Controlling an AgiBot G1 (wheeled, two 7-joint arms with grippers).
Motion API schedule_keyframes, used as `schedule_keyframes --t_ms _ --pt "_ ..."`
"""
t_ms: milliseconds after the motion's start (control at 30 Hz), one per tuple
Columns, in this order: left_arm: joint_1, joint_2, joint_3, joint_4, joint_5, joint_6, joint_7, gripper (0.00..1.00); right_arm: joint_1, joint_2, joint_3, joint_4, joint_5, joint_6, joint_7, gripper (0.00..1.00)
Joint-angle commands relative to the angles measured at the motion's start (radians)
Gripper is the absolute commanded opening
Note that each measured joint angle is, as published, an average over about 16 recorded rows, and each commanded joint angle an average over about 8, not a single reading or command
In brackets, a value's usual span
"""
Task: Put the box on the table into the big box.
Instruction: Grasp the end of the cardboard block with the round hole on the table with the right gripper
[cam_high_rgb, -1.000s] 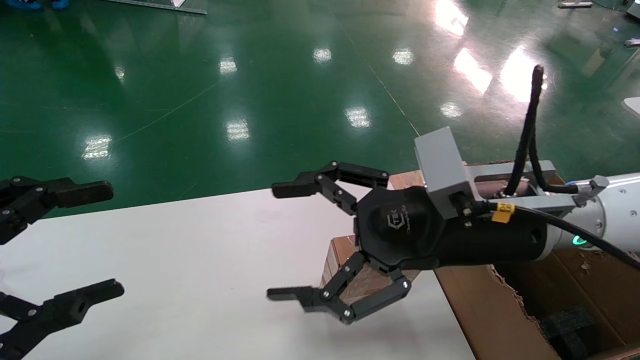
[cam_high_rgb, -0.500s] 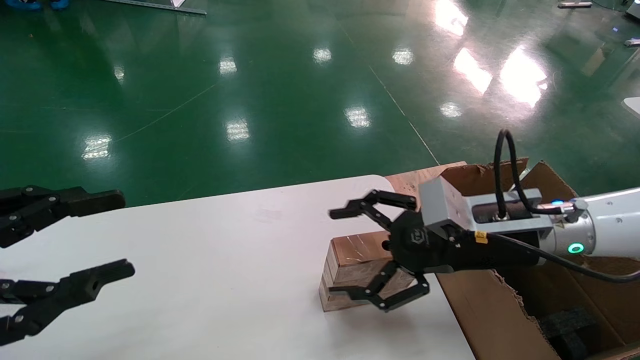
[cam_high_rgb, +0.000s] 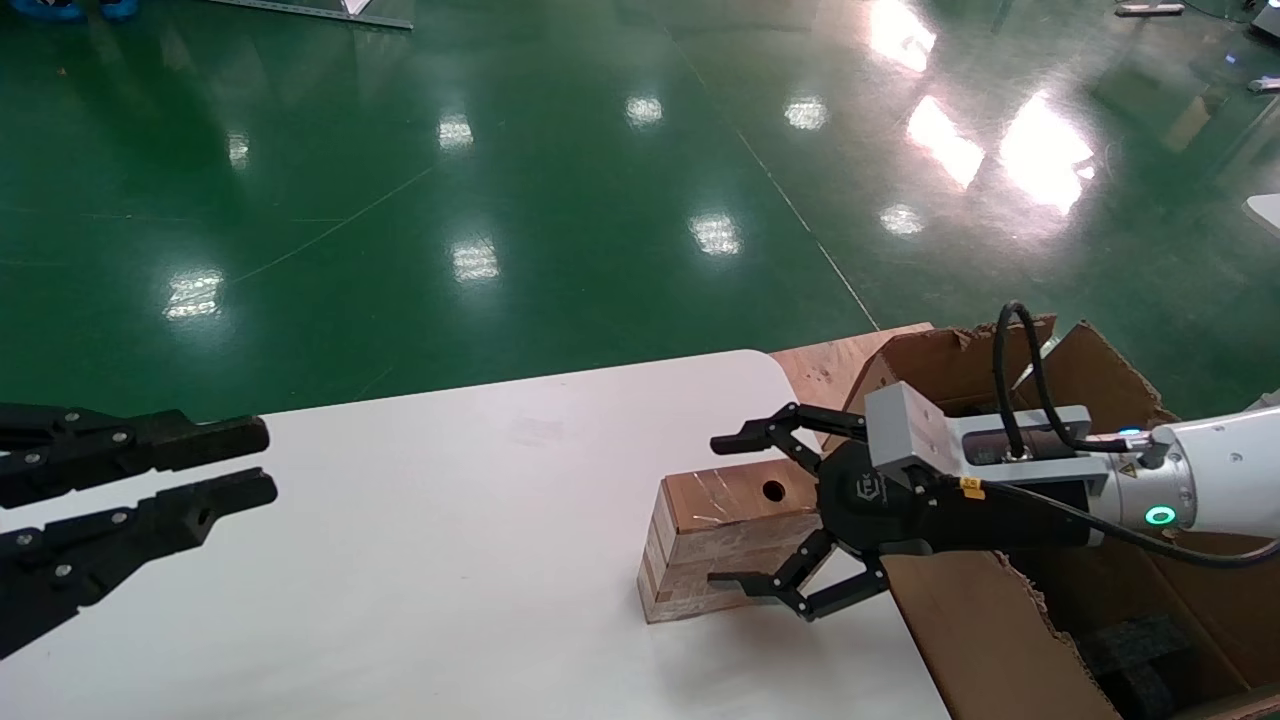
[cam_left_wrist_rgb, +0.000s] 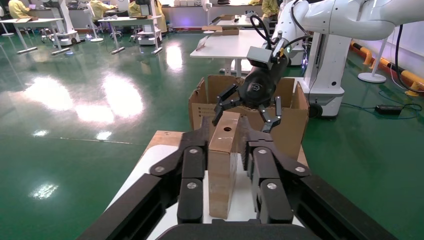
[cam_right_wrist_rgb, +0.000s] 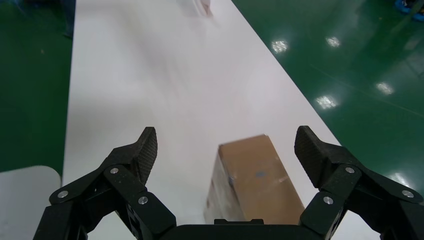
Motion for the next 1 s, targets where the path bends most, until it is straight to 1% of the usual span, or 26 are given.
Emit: schedule_keyframes --t_ms 33,333,567,733,1000 --pt "0.0 0.0 0.0 0.0 0.0 0.0 0.0 0.0 0.009 -0.002 -0.014 -0.023 -0.004 0.001 -0.022 1.0" --pt "0.0 0.0 0.0 0.0 0.0 0.0 0.0 0.0 0.08 -0.035 -0.068 -0.161 -0.04 0.0 -0.114 1.0" --pt "0.0 0.0 0.0 0.0 0.0 0.0 0.0 0.0 0.12 -0.051 -0.116 -0.256 -0.046 -0.007 -0.161 1.0" --pt "0.0 0.0 0.0 0.0 0.0 0.0 0.0 0.0 0.125 -0.051 -0.155 -0.286 -0.03 -0.01 -0.171 1.0" --pt "0.0 0.0 0.0 0.0 0.0 0.0 0.0 0.0 0.129 -0.039 -0.209 -0.293 0.006 -0.009 -0.176 1.0"
